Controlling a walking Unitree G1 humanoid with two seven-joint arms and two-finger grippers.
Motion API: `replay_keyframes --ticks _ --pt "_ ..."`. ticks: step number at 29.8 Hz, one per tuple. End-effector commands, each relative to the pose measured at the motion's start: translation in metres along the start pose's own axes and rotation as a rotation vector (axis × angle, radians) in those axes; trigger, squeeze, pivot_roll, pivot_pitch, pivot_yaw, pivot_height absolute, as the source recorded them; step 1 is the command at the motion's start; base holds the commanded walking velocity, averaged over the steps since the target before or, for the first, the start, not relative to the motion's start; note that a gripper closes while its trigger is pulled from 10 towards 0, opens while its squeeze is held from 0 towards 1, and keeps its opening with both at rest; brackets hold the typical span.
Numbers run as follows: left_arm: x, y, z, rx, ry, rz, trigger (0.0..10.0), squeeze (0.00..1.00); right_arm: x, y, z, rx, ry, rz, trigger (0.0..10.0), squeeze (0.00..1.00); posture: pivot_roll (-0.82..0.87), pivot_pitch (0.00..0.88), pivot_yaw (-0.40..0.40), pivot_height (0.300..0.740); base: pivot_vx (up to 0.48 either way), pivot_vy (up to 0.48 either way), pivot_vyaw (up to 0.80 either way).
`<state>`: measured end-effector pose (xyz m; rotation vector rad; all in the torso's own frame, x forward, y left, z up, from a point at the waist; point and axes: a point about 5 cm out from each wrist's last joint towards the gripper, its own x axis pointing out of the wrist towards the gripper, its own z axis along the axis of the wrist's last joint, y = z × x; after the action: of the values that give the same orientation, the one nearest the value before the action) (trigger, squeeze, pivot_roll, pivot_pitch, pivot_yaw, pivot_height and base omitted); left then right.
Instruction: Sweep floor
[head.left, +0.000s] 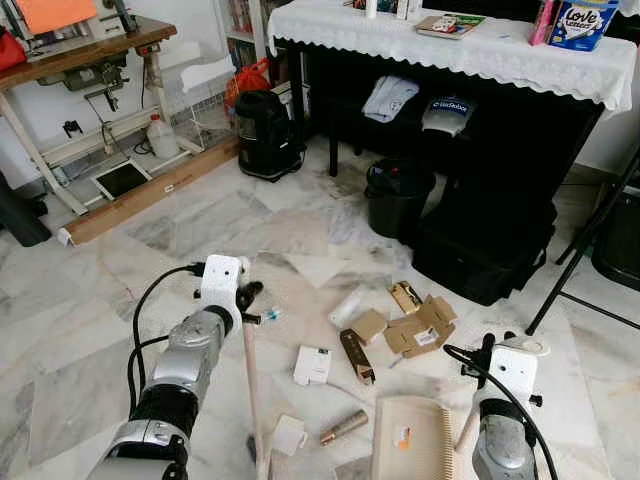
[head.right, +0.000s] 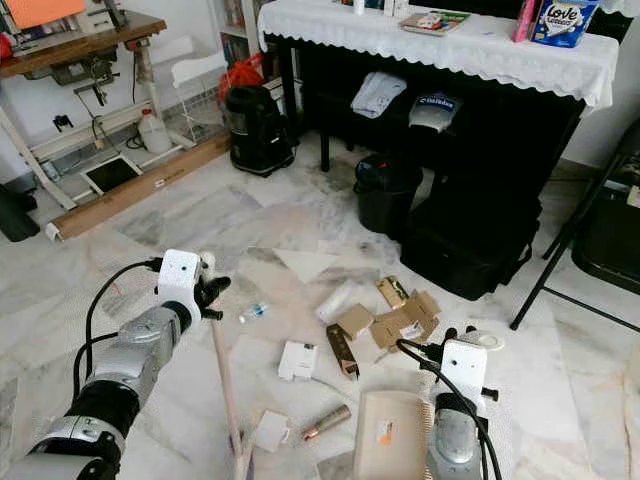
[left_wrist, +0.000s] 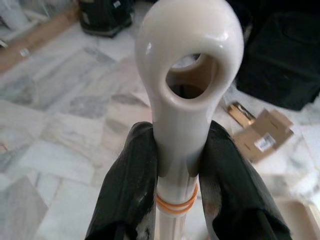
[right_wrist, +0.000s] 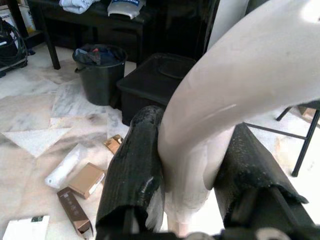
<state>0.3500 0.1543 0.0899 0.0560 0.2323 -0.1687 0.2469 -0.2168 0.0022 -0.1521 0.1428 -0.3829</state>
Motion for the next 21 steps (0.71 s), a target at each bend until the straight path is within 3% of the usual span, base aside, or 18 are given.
replay_keyframes --ticks 1,12,21 --pt "0.003 -0.002 0.017 0.034 -0.076 0.007 10.0 0.0 -0.003 0.005 -0.005 0.007 0.034 0.019 10.0 0.0 -0.09 0.0 0.071 0.74 0.0 0.0 0.0" --pt "0.003 -0.011 0.018 0.016 -0.131 -0.005 10.0 0.0 -0.003 0.003 -0.005 0.009 0.032 0.011 10.0 0.0 -0.1 0.0 0.072 0.74 0.0 0.0 0.0" --pt "0.004 -0.018 0.024 -0.098 -0.218 -0.013 10.0 0.0 -0.001 -0.002 -0.003 0.009 0.021 -0.013 10.0 0.0 -0.1 0.0 0.071 0.74 0.0 0.0 0.0"
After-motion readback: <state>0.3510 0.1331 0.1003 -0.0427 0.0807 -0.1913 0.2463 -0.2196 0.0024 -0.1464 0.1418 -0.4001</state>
